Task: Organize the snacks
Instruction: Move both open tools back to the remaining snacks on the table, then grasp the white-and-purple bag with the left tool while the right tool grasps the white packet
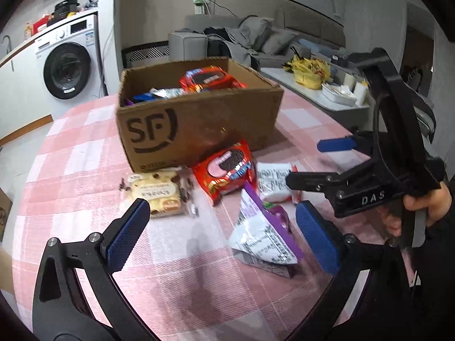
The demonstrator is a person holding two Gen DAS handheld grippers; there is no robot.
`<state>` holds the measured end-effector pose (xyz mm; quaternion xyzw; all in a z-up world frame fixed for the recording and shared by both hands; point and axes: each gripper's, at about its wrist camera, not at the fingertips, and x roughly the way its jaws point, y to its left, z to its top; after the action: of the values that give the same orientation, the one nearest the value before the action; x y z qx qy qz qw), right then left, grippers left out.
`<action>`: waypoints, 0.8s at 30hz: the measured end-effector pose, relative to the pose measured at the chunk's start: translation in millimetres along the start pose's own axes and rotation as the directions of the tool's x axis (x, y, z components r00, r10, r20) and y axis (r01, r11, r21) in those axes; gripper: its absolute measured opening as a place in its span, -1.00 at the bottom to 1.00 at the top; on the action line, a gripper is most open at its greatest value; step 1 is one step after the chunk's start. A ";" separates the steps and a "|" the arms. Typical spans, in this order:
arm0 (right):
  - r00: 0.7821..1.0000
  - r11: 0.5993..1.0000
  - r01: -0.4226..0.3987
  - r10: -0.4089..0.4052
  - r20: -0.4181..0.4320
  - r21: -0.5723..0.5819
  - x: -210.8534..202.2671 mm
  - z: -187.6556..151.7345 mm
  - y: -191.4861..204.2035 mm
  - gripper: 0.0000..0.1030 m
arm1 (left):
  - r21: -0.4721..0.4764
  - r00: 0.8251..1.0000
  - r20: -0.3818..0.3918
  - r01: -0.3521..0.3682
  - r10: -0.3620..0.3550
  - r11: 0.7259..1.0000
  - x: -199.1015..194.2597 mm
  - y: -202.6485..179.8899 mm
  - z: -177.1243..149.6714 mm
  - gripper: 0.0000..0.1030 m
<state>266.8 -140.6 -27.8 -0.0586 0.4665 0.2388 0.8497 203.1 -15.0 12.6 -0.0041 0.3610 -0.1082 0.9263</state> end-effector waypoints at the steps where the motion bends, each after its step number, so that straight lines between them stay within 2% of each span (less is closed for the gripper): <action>1: 1.000 1.000 0.001 -0.001 -0.002 0.000 0.4 -0.4 -0.4 0.99 | 0.006 1.000 -0.008 -0.001 0.001 1.000 2.6 -1.3 -1.8 0.98; 6: 1.000 1.000 0.004 -0.004 -0.008 0.000 1.0 -0.6 -1.2 0.99 | 0.029 0.998 -0.062 0.001 0.000 1.000 18.9 -5.3 -10.5 0.97; 10: 1.000 1.000 -0.001 0.001 -0.010 0.002 2.4 -0.7 -1.2 0.99 | 0.015 0.996 -0.084 0.036 -0.035 0.999 27.3 -2.8 -12.8 0.94; 13: 1.000 1.000 -0.017 0.017 -0.016 0.005 5.7 -1.7 0.2 0.99 | 0.000 0.994 -0.088 0.059 -0.058 0.998 29.7 0.2 -13.0 0.85; 15: 1.000 1.000 -0.016 0.016 -0.024 -0.005 8.5 -3.1 2.7 0.99 | -0.007 0.992 -0.096 0.079 -0.079 0.997 30.4 2.6 -12.9 0.50; 18: 0.999 1.000 -0.019 0.019 -0.033 -0.013 11.7 -4.4 5.8 0.99 | -0.019 0.987 -0.105 0.124 -0.126 0.992 30.5 6.3 -12.3 0.20; 23: 0.999 1.000 -0.024 0.023 -0.037 -0.020 16.2 -5.7 8.7 0.99 | -0.025 0.976 -0.105 0.190 -0.192 0.981 29.8 4.3 -14.2 -0.13; 24: 0.999 1.000 -0.024 0.023 -0.037 -0.020 16.9 -5.9 9.4 0.99 | -0.018 0.977 -0.104 0.185 -0.186 0.983 29.6 3.9 -13.5 -0.18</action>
<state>265.6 -128.3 -43.7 -0.0664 0.4803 0.2524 0.8374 216.0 -16.2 -17.4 -0.0360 0.4076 -0.1925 0.8919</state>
